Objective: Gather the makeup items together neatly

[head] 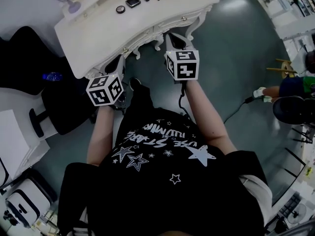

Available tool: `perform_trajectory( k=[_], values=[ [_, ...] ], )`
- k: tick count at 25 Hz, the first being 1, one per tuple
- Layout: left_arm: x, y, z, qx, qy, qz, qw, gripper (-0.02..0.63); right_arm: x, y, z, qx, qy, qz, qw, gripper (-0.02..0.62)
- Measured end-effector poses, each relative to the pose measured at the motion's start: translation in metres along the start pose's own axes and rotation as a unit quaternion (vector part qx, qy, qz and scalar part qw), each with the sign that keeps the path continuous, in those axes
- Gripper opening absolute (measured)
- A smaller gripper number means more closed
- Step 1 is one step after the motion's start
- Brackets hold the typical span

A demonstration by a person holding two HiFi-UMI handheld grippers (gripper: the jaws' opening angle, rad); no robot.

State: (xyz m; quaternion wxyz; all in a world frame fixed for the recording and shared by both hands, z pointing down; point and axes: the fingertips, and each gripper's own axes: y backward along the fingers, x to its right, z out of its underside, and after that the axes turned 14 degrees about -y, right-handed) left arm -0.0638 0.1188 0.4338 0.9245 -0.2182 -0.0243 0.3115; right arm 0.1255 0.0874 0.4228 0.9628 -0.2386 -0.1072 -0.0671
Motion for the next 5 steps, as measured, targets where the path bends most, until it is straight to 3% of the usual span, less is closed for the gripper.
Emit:
perform_trajectory(
  k=[5],
  values=[
    [0.012, 0.012, 0.002, 0.004, -0.001, -0.005, 1.0, 0.002, 0.0, 0.02, 0.007, 0.004, -0.011, -0.007, 1.0, 0.028]
  ],
)
